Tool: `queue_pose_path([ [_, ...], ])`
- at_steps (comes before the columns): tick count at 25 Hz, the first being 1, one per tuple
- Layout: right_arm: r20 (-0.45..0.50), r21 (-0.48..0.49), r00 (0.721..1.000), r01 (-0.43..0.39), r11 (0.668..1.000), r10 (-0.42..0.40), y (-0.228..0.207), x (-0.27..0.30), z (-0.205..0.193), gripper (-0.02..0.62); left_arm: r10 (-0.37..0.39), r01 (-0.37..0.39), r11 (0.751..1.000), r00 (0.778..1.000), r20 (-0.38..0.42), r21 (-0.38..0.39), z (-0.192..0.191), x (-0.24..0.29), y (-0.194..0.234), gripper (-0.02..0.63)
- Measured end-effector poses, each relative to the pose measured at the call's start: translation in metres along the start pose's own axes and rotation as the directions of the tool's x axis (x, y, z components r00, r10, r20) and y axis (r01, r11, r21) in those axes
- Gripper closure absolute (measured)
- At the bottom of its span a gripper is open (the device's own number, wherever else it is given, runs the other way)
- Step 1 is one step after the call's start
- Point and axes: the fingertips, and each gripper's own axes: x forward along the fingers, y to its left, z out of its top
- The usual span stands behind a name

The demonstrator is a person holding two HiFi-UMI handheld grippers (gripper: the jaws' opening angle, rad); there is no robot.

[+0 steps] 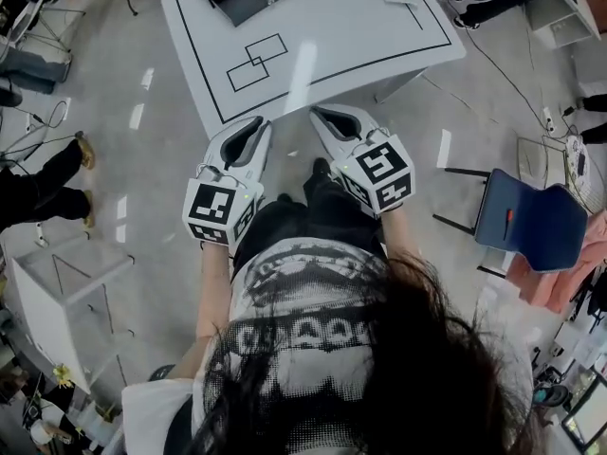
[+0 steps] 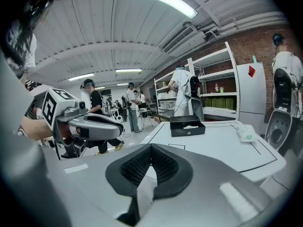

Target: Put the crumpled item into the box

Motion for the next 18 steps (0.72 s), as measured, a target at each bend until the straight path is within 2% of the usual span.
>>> queue_pose_path([
  [10, -0.012, -0.008, 0.999, 0.048, 0.999, -0.048, 0.082, -0.015, -0.021, 0.594, -0.045, 0.044, 0.999, 0.999, 0.012, 0.003, -0.036, -0.078, -0.006, 0.606],
  [18, -0.022, -0.026, 0.997, 0.071, 0.997, -0.071, 0.115, -0.027, -0.031, 0.594, -0.063, 0.063, 0.998, 0.997, 0.035, 0.011, -0.046, -0.110, -0.014, 0.606],
])
